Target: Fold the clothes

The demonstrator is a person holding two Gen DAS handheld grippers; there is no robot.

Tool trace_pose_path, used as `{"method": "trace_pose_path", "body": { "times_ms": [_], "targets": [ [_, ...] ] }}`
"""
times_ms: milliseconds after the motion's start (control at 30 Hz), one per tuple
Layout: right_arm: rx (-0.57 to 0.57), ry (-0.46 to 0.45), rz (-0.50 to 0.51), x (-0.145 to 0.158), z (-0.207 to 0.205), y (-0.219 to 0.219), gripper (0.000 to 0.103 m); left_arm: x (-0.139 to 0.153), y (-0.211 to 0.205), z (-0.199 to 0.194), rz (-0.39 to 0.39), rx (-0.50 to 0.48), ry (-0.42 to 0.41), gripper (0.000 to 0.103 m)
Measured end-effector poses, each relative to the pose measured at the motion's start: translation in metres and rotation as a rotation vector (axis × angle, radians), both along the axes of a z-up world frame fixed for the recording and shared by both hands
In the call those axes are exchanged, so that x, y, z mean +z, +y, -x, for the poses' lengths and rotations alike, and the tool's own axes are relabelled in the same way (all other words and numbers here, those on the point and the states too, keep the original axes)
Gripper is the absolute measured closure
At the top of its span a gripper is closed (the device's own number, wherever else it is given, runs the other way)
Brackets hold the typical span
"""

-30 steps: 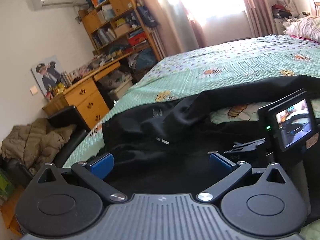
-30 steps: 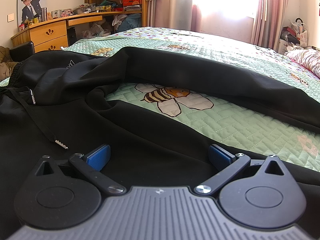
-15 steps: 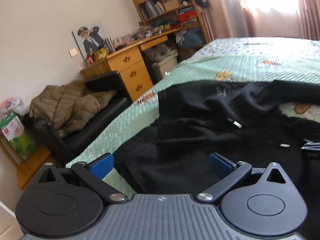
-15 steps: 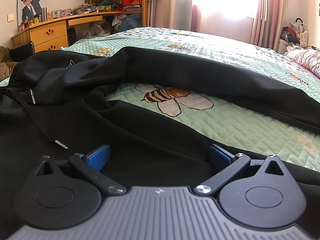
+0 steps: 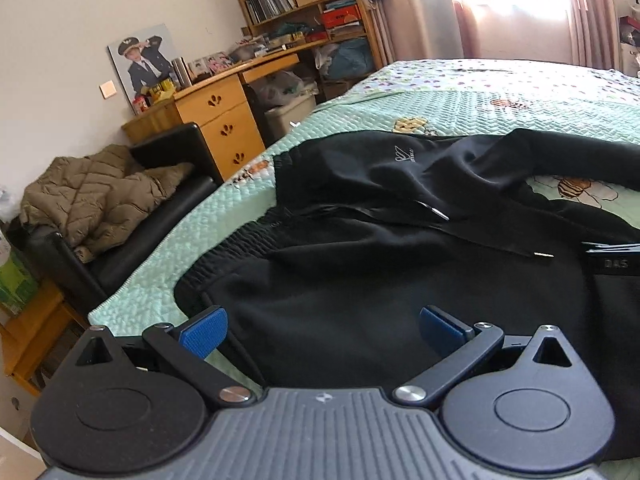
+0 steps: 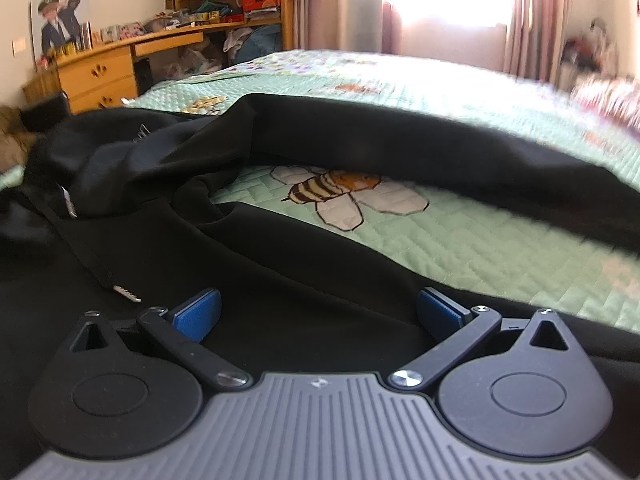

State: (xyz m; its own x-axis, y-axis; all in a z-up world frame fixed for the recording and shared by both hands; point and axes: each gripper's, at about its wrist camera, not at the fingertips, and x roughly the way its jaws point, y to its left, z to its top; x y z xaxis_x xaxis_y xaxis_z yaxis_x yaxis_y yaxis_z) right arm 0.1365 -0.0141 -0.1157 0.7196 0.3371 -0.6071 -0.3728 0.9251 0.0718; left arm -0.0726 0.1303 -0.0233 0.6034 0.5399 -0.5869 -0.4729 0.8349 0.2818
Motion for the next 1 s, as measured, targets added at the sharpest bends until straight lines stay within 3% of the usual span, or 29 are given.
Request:
{"method": "trace_pose_path", "body": {
  "times_ms": [100, 200, 300, 400, 500, 600, 667, 833, 1000],
  "targets": [
    [0.086, 0.041, -0.058, 0.013, 0.012, -0.021, 0.000, -0.002, -0.002, -0.002, 0.003, -0.028, -0.003, 0.001],
    [0.059, 0.045, -0.184, 0.033, 0.025, -0.068, 0.000, -0.006, -0.004, -0.006, -0.008, -0.059, 0.005, 0.001],
    [-0.074, 0.010, -0.240, 0.056, 0.006, -0.123, 0.000, -0.010, -0.006, -0.016, 0.004, -0.074, 0.013, 0.001],
    [-0.225, 0.064, -0.230, 0.066, -0.043, -0.171, 0.000, -0.014, -0.011, -0.027, 0.010, -0.096, 0.030, 0.001],
    [-0.426, 0.226, -0.462, 0.049, -0.091, -0.240, 0.000, -0.019, -0.016, -0.036, 0.007, -0.115, 0.047, 0.001],
    [-0.619, 0.323, -0.743, 0.023, -0.104, -0.306, 0.000, -0.022, -0.013, -0.044, 0.013, -0.110, 0.063, 0.001],
    [-0.706, 0.338, -0.845, 0.007, -0.102, -0.335, 0.001, -0.024, -0.012, -0.052, 0.018, -0.107, 0.070, 0.001],
    [-0.734, 0.377, -1.030, -0.014, -0.111, -0.371, 0.003, -0.029, -0.020, -0.067, 0.026, -0.123, 0.095, 0.001],
    [-0.807, 0.337, -1.214, -0.031, -0.116, -0.397, 0.009, -0.035, -0.033, -0.071, 0.012, -0.145, 0.125, 0.001]
  ]
}}
